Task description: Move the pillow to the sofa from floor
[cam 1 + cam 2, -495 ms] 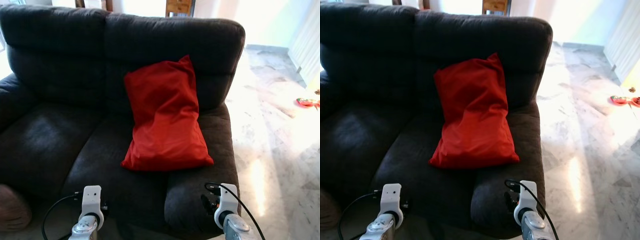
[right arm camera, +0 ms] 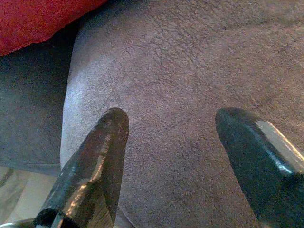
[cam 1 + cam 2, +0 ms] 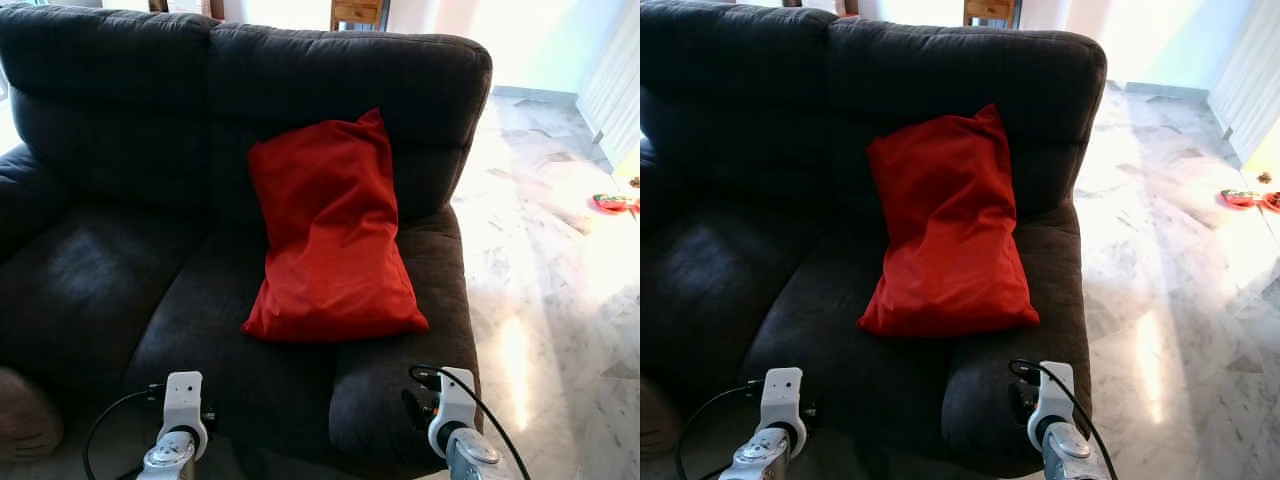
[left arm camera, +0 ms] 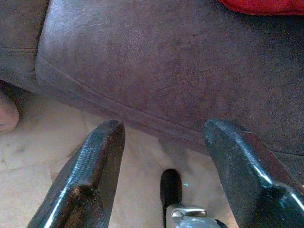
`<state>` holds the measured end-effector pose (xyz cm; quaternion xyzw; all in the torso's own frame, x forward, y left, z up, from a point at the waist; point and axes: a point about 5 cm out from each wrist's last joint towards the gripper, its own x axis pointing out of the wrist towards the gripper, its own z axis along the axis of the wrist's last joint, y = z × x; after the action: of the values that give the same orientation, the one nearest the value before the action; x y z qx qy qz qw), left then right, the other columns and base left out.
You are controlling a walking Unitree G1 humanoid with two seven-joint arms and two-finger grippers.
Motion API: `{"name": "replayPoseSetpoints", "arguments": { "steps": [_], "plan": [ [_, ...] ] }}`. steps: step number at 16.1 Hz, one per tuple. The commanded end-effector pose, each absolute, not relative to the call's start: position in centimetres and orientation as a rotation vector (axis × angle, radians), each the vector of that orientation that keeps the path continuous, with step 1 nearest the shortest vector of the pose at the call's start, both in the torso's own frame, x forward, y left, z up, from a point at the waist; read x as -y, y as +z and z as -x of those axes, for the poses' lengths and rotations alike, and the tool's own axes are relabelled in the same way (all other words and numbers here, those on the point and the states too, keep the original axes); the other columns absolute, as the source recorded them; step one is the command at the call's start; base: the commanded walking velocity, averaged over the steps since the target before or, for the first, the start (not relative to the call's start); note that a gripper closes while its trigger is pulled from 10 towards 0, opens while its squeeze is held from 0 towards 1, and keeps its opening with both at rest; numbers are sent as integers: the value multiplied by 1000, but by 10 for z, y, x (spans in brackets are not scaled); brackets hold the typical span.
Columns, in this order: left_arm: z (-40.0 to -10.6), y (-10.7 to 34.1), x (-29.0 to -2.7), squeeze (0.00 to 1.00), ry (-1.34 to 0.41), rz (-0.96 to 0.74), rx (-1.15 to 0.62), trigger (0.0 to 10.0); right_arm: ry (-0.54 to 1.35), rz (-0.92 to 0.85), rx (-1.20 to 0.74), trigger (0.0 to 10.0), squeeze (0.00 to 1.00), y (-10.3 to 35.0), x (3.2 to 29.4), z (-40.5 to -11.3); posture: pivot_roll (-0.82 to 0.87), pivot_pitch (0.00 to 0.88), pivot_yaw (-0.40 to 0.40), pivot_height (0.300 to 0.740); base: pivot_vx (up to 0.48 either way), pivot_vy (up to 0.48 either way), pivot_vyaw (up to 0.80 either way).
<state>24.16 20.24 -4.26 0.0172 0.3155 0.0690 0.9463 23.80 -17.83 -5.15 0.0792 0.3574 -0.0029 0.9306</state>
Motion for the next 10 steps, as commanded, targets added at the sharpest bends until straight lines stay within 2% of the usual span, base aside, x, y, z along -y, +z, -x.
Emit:
{"name": "replayPoseSetpoints", "arguments": {
  "steps": [1, 10],
  "plan": [
    [-242, -43, -202, 0, 125, -48, -645, 10000, -6, -158, -733, 10000, 0, -52, 178, -237, 124, 105, -54, 740, 0, 0, 0],
    [-239, -45, -199, 0, 116, -35, -658, 10000, -5, -162, -738, 10000, 0, -53, 178, -236, 124, 100, -53, 740, 0, 0, 0]
  ]
}}
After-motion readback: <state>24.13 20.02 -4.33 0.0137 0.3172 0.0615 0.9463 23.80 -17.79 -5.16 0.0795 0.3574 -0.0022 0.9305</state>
